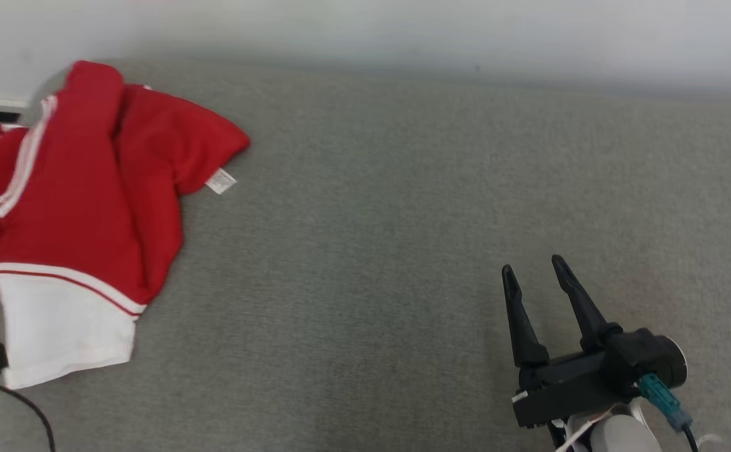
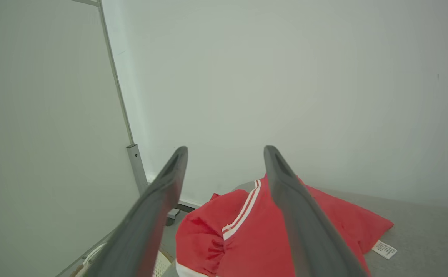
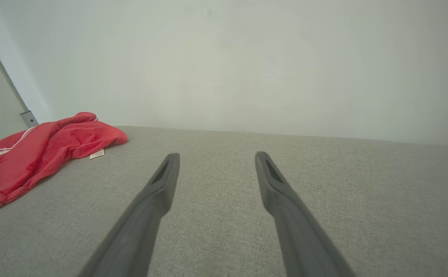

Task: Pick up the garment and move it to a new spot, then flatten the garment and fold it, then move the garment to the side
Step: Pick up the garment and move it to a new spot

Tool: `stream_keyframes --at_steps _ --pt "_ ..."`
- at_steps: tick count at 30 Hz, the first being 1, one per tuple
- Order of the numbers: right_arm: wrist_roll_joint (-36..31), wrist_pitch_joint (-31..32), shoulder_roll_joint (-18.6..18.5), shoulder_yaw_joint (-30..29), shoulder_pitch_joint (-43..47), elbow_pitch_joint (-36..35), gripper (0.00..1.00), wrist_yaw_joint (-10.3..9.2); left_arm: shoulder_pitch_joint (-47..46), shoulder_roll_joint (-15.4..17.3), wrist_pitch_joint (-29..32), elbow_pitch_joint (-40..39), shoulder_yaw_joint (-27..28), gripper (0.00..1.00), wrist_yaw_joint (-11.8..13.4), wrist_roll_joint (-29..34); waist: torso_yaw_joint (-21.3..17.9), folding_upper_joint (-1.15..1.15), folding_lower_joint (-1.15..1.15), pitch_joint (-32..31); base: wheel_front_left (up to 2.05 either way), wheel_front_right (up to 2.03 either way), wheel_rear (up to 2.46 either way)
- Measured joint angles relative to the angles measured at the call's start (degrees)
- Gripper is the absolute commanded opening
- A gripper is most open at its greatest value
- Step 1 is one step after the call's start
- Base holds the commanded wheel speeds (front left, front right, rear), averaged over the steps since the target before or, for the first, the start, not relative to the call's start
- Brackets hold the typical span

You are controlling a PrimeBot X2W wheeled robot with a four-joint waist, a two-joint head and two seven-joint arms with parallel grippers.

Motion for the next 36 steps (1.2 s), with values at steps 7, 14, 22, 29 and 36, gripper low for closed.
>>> stream_keyframes --at_steps 7,14,22,29,36 --pt "1.12 0.0 -0.01 0.08 -3.28 -0.62 1.0 0.0 -7.64 6.67 0.0 7.48 -2.2 1.0 -0.04 -4.6 -5.55 0.0 0.01 5.91 0.0 0.0 0.0" --pt "1.79 0.0 -0.02 0.19 -4.81 -0.85 1.0 0.0 -12.49 11.35 0.01 14.92 -5.13 1.0 -0.04 -7.95 -9.13 0.0 0.0 9.36 0.0 0.0 0.0" --pt "2.19 0.0 -0.02 -0.11 -5.5 -1.25 1.0 0.0 -17.8 16.29 1.86 25.1 -9.33 1.0 -0.03 -13.07 -12.79 -0.01 0.0 12.51 0.0 0.0 0.0" --pt "2.34 0.0 -0.02 -0.35 -5.64 -1.19 1.0 0.0 -21.34 18.66 4.64 32.78 -13.83 1.0 -0.04 -15.34 -14.03 0.0 0.0 14.28 0.0 0.0 0.0" --pt "2.41 0.0 -0.03 -0.25 -6.55 -1.12 1.0 0.0 -24.56 20.81 10.21 39.97 -17.88 1.0 -0.05 -17.72 -14.53 -0.01 -0.01 14.5 0.0 0.0 0.0"
